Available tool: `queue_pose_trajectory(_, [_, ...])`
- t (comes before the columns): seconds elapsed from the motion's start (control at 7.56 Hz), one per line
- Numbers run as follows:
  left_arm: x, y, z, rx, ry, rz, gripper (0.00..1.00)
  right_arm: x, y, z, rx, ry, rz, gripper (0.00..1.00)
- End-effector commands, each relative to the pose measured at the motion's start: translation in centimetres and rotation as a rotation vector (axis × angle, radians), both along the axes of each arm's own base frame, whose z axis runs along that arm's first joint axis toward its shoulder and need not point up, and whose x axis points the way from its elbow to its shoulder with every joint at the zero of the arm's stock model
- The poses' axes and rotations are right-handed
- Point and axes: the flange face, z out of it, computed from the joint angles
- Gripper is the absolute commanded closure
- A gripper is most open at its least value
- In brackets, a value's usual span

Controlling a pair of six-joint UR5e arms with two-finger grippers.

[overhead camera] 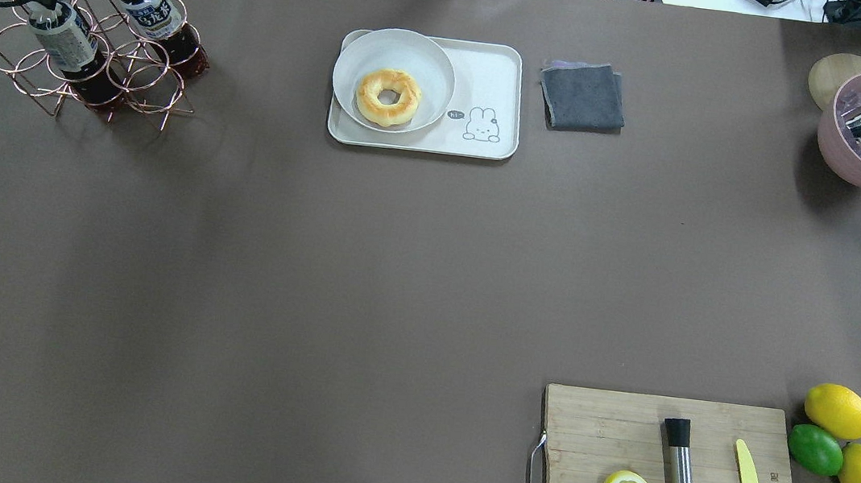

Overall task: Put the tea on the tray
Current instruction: 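Grasp the dark tea bottle with the left gripper and lift it out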

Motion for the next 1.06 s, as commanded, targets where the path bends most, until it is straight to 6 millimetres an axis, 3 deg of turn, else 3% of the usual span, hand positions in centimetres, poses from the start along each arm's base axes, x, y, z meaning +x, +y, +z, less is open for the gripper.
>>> queue_pose_trajectory(0.0, [-4.0, -1.3, -2.8, -0.012, 0.095, 0.018, 1.00, 0.0, 0.3, 0.5, -0.009, -0.001, 0.001, 0.00])
queue_pose_trajectory(0.26, [-6.4, -1.8, -5.7, -0.047, 0.125, 0.011, 1.00, 0.0, 0.4, 0.7, -0.014, -0.001, 0.001, 0.00])
queue_pose_trajectory(0.53, [-8.2, -0.8, -8.4, -0.035, 0.125, -0.014, 1.00, 0.0, 0.4, 0.8, -0.015, -0.001, 0.001, 0.00])
queue_pose_trajectory(0.93, [-10.0, 2.2, -12.7, -0.015, 0.129, -0.030, 1.00, 0.0, 0.6, 1.4, -0.028, -0.002, -0.001, 0.00])
